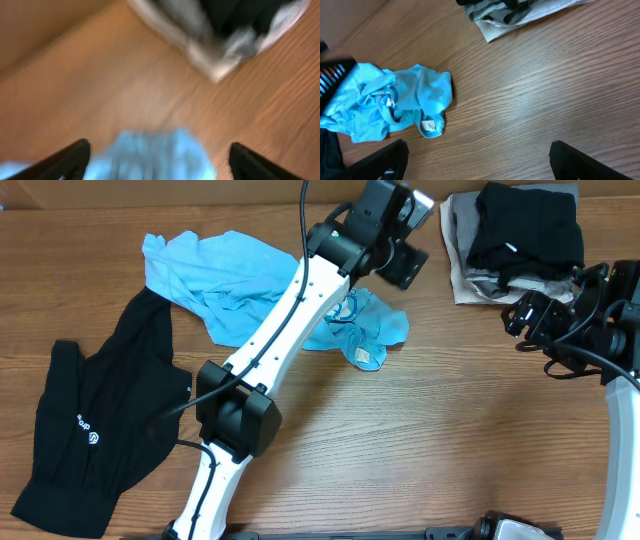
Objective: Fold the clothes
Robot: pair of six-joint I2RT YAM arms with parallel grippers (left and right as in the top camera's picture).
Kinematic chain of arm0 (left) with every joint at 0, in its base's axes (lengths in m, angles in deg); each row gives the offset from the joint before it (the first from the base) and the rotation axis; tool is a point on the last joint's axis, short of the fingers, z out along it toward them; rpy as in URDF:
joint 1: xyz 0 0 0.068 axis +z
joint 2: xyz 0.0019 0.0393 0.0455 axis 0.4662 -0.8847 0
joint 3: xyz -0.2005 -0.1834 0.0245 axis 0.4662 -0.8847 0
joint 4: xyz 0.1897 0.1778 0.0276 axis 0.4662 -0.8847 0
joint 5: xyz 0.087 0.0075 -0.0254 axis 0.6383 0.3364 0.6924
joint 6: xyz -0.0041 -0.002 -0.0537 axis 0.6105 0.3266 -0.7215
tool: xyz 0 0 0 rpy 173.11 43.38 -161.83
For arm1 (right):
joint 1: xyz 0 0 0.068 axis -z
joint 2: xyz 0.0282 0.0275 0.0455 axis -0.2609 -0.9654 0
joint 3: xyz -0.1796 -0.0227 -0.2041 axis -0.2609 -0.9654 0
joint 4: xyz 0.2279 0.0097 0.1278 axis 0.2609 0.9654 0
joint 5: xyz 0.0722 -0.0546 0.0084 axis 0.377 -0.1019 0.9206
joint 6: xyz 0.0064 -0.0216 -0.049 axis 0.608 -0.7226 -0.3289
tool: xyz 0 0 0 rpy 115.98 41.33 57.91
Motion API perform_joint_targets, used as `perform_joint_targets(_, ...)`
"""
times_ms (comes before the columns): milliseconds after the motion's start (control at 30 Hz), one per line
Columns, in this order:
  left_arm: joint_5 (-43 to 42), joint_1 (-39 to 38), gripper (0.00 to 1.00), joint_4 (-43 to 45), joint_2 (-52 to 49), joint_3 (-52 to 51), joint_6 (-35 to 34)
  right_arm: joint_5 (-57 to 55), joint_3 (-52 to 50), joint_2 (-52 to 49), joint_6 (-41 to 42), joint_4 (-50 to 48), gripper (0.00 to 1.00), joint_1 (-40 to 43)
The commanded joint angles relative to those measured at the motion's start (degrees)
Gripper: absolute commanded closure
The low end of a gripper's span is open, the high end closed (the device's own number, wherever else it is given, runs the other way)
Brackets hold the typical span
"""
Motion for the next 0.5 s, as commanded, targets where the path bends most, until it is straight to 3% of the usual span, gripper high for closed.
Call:
perform_joint_targets(0, 4.0, 4.9, 0.05, -11.3, 6.7, 0.8, -0.4, 0.9, 1.2, 0.3, -0.9, -0.5, 0.07, -0.8)
perform_joint_targets(233, 4.5, 18.6, 0.00, -34.7, 7.2, 0.5, -1.9, 1.0, 1.2, 0.1, -0.8, -2.2, 0.06, -3.4)
perform_joint_targets(467, 2.4, 34.2, 0.00, -34.9, 6.9, -3.6, -2.9, 1.0, 1.2, -1.5, -0.8, -2.6, 0.06, -5.7)
